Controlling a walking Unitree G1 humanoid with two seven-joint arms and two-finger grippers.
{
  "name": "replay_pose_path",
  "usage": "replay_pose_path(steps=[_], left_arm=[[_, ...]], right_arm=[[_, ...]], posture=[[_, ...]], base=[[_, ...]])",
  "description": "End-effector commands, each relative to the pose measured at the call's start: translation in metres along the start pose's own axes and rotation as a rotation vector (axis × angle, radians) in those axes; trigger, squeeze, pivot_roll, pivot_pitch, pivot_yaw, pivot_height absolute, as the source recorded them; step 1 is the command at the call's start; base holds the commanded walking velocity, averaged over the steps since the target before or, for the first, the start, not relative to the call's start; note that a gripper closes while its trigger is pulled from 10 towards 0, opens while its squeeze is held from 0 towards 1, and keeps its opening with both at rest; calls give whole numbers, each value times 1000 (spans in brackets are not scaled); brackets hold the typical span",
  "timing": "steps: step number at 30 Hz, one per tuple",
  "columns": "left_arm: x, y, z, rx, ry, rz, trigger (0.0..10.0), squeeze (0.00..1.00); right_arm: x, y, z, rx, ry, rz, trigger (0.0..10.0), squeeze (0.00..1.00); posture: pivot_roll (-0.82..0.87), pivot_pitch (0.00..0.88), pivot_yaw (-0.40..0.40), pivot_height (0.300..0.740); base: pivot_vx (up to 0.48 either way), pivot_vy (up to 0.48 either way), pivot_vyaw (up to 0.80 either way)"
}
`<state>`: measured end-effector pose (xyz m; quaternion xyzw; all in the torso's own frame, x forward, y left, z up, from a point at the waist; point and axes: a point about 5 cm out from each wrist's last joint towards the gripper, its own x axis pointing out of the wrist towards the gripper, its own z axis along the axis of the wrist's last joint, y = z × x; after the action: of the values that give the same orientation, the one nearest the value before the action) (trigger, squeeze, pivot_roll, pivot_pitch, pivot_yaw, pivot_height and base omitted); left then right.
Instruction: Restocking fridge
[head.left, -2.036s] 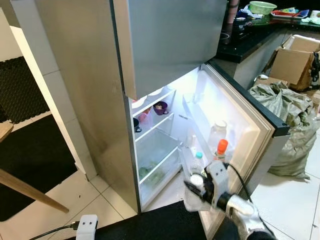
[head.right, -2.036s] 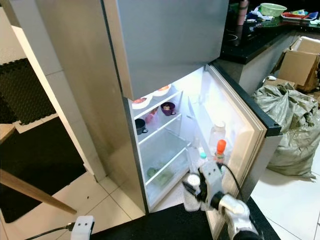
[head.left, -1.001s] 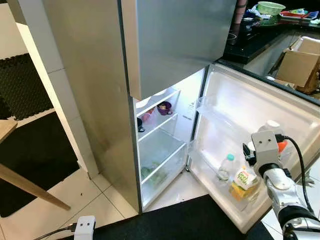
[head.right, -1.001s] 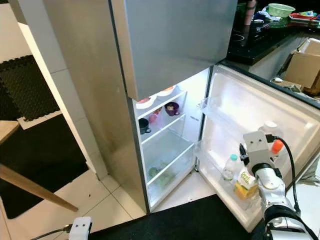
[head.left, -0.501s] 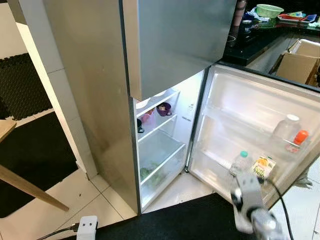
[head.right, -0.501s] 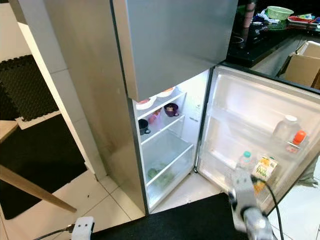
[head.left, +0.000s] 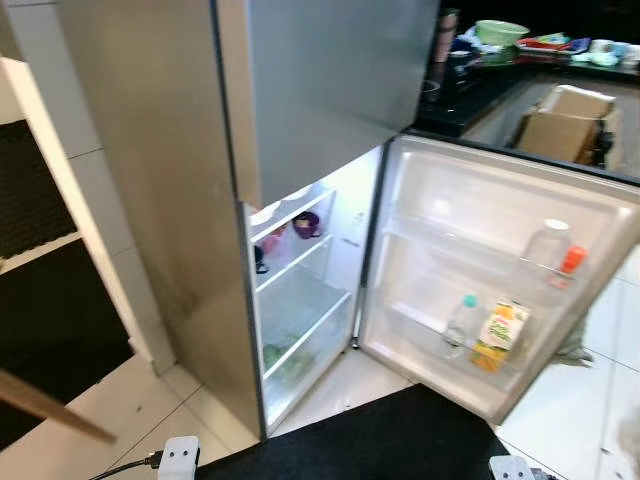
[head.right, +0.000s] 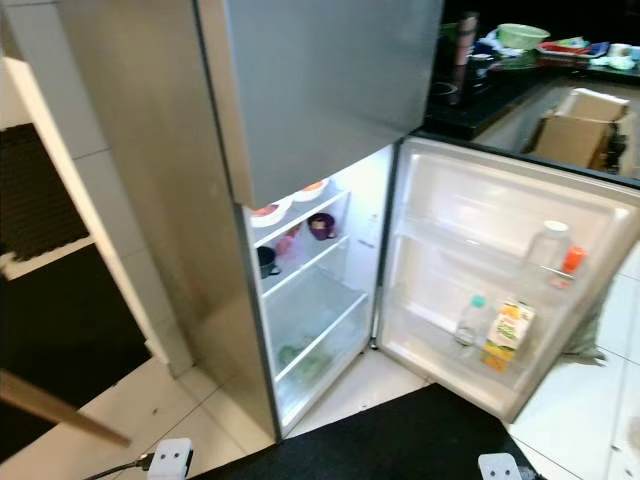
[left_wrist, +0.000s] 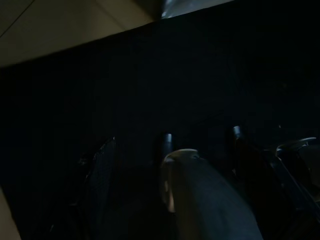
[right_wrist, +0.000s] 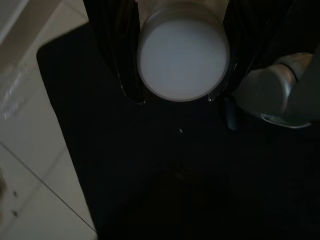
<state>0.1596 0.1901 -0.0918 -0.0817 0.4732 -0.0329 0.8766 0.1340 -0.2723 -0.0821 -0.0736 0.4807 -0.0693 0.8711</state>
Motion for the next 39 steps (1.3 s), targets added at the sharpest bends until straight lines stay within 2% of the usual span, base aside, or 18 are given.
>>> replay_pose_path(steps=[1, 14, 23, 39], left_arm=[[2, -6, -2, 9, 13, -13, 10000, 0], [1, -7, -6, 3, 37, -6, 10000, 0], [1, -7, -8, 4, 44, -2, 10000, 0], [1, -8, -9, 13, 44, -5, 10000, 0]], right_arm=[[0, 3, -4, 20, 17, 6, 10000, 0], [3, 10, 6, 2, 3, 28, 10000, 0], [3, 18, 5, -25, 12, 49, 10000, 0], [4, 20, 5, -37, 15, 57, 10000, 0]], posture=[[-143, 0, -38, 740], [-133, 0, -37, 740], [-126, 0, -34, 740], [-119, 0, -36, 740]], base=[[0, 0, -800], [0, 0, -800], [0, 0, -800], [0, 0, -800]])
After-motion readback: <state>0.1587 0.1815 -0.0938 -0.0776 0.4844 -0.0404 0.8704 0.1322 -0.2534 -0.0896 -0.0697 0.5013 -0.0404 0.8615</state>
